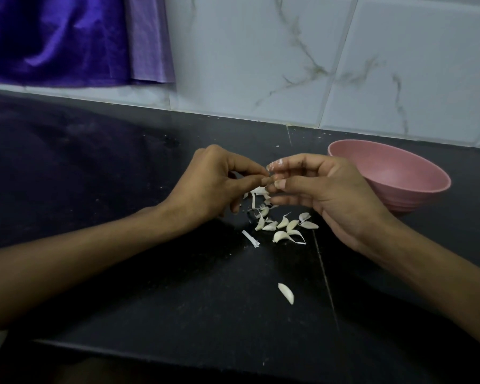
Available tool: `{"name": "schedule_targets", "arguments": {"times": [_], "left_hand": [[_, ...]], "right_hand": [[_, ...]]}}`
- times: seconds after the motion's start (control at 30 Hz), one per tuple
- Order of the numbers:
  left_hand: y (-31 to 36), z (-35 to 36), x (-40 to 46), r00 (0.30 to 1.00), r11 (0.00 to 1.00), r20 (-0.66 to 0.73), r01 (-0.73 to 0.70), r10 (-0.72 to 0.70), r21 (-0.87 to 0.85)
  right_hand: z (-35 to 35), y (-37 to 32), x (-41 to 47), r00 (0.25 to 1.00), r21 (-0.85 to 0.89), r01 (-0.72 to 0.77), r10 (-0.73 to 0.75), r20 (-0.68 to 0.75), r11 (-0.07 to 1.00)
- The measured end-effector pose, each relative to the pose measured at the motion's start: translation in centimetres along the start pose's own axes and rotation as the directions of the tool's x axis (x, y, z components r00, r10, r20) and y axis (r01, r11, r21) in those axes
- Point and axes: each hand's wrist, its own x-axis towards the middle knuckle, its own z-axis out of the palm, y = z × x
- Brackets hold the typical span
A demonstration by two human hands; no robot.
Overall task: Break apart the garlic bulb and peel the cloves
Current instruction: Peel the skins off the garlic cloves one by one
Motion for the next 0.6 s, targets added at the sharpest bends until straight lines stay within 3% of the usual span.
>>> {"name": "schedule_targets", "arguments": {"times": [0.1, 0.2, 0.33, 0.43, 0.6], "left_hand": [[0.1, -0.3, 0.1, 1.0, 1.0, -0.03, -0.005, 0.005, -0.009], [0.0, -0.4, 0.3, 0.998, 1.0, -0.053, -0.026, 0.026, 0.006], [-0.8, -0.3, 0.4, 0.996, 0.99, -0.004, -0.086, 0.087, 0.111], [-1.2, -0.3, 0.6, 0.993, 0.975, 0.004, -0.117, 0.118, 0.187], [-1.1, -0.8, 1.0, 0.996, 0.984, -0.019, -0.08, 0.084, 0.162]], "right_hand": [[-0.1, 0.0, 0.0, 0.998, -0.082, 0.053, -0.054, -0.016, 0.995], [-0.1, 0.0, 0.0, 0.991, -0.27, 0.119, -0.131, -0.028, 0.956], [-0.3, 0.1, -0.1, 0.959, -0.585, 0.239, -0.285, 0.014, 0.775], [-0.4, 0.3, 0.0, 0.952, -0.581, 0.272, -0.301, 0.048, 0.767], [-0.5, 0.2, 0.1, 0.958, -0.561, 0.263, -0.279, 0.059, 0.785]]}}
